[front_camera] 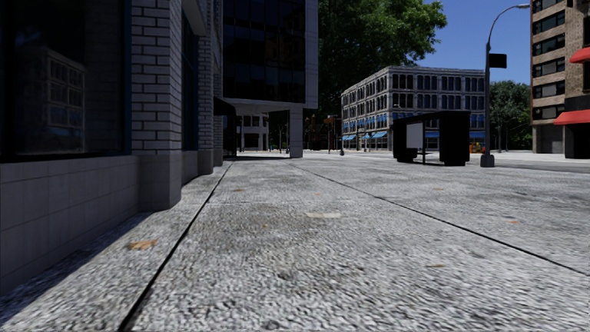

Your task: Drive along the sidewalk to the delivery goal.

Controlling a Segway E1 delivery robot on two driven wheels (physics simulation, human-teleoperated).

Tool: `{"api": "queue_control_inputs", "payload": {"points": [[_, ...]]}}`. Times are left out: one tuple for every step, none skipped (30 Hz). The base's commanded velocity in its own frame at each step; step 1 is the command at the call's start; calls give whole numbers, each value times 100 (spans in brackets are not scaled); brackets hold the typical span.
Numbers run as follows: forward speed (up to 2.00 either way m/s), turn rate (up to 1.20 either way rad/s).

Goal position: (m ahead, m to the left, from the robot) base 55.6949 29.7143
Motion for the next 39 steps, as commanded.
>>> {"api": "queue_control_inputs", "payload": {"points": [[146, 0], [146, 0], [146, 0], [146, 0], [146, 0], [146, 0], [146, 0], [146, 0], [146, 0], [146, 0], [146, 0], [146, 0], [146, 0], [146, 0], [146, 0], [146, 0], [146, 0], [146, 0], [146, 0], [146, 0], [146, 0], [146, 0], [146, 0], [146, 0], [146, 0], [146, 0], [146, 0], [146, 0], [146, 0], [146, 0], [146, 0], [146, 0], [147, 0], [147, 0], [147, 0], [147, 0], [147, 0], [147, 0], [147, 0]]}}
